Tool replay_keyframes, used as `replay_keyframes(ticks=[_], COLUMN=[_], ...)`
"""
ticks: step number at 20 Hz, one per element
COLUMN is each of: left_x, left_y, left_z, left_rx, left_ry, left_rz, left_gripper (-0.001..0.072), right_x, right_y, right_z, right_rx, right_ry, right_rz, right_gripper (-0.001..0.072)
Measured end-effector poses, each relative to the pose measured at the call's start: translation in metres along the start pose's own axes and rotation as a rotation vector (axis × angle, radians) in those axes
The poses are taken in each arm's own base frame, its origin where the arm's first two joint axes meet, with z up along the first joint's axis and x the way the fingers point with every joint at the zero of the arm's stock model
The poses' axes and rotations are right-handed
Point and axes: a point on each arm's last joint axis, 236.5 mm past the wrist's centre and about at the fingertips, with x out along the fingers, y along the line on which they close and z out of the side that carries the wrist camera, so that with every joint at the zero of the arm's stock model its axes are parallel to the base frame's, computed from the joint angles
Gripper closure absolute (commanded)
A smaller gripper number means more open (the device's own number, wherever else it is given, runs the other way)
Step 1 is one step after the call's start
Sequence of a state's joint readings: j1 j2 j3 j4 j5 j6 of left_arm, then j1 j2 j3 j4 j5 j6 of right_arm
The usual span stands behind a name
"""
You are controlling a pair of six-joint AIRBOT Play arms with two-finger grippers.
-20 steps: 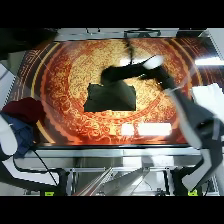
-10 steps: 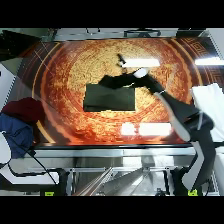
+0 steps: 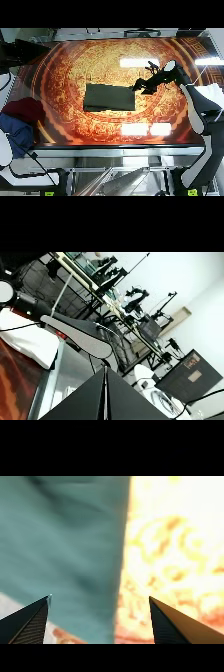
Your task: Fold the shirts.
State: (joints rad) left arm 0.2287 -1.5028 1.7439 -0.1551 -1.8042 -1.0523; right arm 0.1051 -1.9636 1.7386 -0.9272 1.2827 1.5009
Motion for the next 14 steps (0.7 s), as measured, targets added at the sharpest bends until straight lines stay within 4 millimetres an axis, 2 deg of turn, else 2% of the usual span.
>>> replay_keyframes(ticks=[2,6,7,8,10,11,14], left_x=[0.005,0.011,0.012,0.013,0.015,0.016,0.018], left_y=[-0.003,-0.006,-0.006,-0.006,-0.007,-0.007,-0.008], left_z=[-0.005,-0.011,-0.012,-0.013,-0.014,-0.014,-0.016], left_rx=[0.001,0.001,0.001,0.001,0.001,0.000,-0.001], left_ry=[0.025,0.052,0.056,0.059,0.065,0.067,0.073], left_rz=[-0.019,-0.038,-0.039,-0.042,-0.047,-0.048,-0.054], left_gripper=[0.0687,0.0687,0.0687,0.0687,0.0687,0.0687,0.0687], right_x=[0.019,0.052,0.059,0.066,0.075,0.073,0.049], right_y=[-0.004,0.019,0.025,0.030,0.038,0.045,0.070], right_z=[-0.004,-0.010,-0.011,-0.012,-0.014,-0.011,0.006], right_rx=[0.019,0.018,0.012,0.008,-0.004,-0.015,-0.036], right_ry=[0.032,0.067,0.069,0.070,0.077,0.062,-0.006], right_rz=[0.018,0.130,0.150,0.165,0.193,0.211,0.273], right_gripper=[0.0012,0.0020,0.0257,0.0664,0.0689,0.0689,0.0690])
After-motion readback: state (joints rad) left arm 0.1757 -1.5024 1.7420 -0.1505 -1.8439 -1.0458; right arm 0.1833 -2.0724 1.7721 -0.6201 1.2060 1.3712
